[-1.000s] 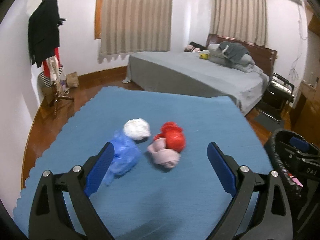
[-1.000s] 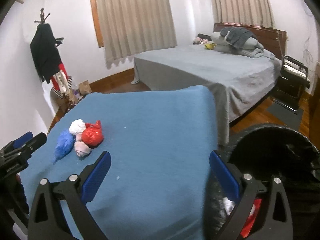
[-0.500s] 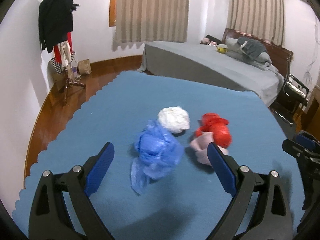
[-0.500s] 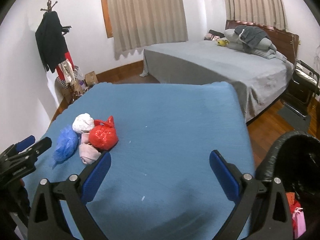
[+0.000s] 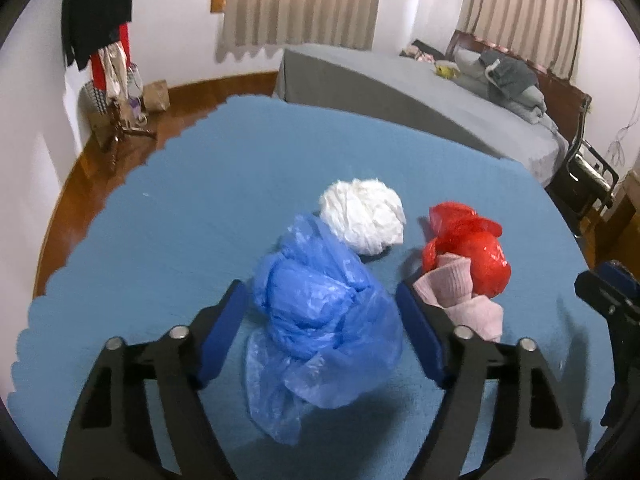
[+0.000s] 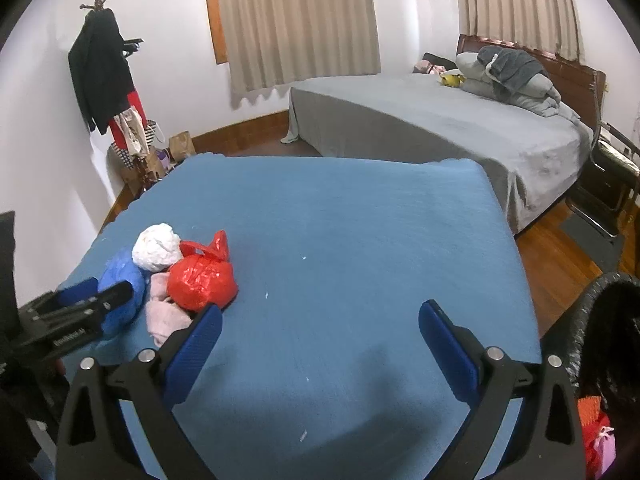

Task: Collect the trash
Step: 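Grasp the blue plastic bag with the left tool while the right tool grasps the red bag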

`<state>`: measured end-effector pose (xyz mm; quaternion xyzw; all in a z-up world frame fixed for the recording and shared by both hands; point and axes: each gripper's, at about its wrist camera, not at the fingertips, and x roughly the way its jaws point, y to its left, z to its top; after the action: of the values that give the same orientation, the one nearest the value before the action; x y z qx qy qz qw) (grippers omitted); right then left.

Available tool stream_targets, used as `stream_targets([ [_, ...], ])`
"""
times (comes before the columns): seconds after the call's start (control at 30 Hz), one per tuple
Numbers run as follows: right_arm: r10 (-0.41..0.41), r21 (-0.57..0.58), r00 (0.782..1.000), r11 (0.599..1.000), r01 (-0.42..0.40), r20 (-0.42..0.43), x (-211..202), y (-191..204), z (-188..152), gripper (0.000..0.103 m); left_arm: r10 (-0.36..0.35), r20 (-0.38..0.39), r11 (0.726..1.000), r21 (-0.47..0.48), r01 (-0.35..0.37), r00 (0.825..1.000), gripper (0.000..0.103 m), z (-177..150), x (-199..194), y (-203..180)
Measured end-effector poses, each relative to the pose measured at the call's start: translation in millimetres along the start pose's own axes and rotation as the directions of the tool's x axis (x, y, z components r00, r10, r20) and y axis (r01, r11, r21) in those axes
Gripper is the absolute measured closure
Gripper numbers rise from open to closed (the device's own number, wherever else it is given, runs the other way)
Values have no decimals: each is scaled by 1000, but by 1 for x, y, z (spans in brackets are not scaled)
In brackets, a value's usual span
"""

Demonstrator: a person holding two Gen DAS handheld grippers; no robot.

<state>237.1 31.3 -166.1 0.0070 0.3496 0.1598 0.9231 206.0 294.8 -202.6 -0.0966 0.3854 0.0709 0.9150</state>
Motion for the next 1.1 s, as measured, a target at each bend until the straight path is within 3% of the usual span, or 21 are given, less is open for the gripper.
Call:
stream_targets([
  [0.1, 6, -2, 1000, 1000, -6, 2, 4, 4, 4, 6, -14, -11, 1000, -2, 14, 1000, 48, 1, 5, 1],
  [0.2, 23, 0, 1000, 1000, -23, -1, 9, 10, 9, 6, -19, 2, 1000, 7, 19, 1000, 53, 1, 2, 0],
  [0.67, 112, -52, 993, 992, -113, -25, 29, 52, 18, 8, 43, 106, 999, 7, -44, 993, 54, 4, -35, 9],
  [0.97, 157, -52, 984, 985, -162, -82, 48, 63, 15, 24, 56, 107, 998, -4, -56, 993, 54, 4, -38, 17],
  [1.1, 200, -40, 972, 978, -207, -125, 56, 60, 14, 45, 54, 107, 999, -3, -54, 993, 54, 4, -38, 18],
])
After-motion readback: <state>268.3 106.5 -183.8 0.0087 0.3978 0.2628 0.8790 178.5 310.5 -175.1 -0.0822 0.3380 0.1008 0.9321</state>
